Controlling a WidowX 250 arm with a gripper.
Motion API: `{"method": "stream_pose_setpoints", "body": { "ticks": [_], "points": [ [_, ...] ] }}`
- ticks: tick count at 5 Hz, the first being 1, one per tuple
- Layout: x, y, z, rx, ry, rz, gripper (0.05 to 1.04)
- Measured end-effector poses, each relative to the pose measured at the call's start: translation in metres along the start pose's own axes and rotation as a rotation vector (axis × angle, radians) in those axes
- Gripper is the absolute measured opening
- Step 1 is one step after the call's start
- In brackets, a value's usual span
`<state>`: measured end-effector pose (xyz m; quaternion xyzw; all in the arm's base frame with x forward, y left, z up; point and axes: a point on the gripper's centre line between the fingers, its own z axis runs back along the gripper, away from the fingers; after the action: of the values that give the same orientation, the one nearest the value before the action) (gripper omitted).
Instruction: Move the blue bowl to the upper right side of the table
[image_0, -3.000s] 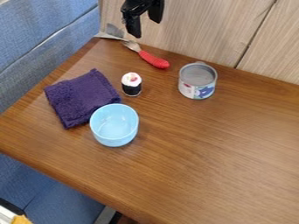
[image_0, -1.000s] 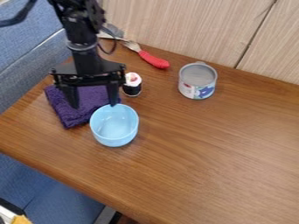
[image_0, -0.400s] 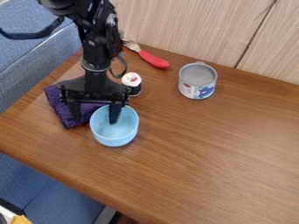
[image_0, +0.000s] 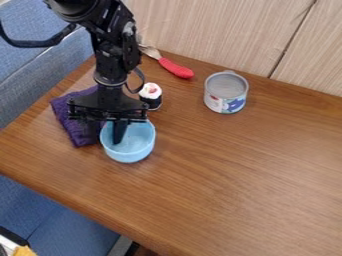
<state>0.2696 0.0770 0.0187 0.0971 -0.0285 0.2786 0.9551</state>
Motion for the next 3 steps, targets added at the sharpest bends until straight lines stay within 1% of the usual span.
{"method": "stream_pose_setpoints", "body": {
  "ticks": [1, 2, 3],
  "points": [
    [0.0015, 0.0003, 0.0002, -0.001, -0.002, -0.001, 0.163],
    [0.0036, -0.0001, 0.0005, -0.027, 0.002, 0.002, 0.090],
    [0.0036, -0.0008, 0.0018, -0.054, 0.006, -0.010, 0.082]
  ]
}}
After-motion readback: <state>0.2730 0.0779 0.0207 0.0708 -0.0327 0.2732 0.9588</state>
